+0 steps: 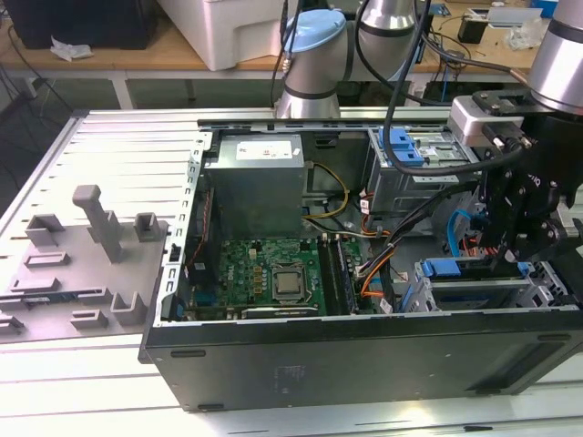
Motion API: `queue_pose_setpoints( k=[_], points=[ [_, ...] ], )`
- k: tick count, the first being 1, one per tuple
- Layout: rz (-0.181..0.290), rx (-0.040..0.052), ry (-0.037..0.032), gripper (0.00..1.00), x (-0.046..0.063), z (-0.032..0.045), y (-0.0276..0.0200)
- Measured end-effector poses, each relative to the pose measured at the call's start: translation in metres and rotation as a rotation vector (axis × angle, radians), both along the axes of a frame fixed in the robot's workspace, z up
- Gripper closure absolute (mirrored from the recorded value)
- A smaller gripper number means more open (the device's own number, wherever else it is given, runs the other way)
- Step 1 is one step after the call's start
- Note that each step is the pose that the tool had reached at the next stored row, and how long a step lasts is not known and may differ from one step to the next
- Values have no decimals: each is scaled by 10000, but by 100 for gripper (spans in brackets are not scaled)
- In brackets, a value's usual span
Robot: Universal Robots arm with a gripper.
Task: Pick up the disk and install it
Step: 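Insert the first disk wire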
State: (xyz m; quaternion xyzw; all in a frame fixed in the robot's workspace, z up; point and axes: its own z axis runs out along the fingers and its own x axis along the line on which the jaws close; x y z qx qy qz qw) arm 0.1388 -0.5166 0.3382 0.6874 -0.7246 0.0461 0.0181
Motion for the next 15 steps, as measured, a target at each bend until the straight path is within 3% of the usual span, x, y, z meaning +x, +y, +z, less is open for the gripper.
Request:
queue_pose_setpoints(
  k=[6,15],
  points=[
    [0,-76,0,57,0,67,0],
    [0,-98,0,57,0,82,0]
  ],
)
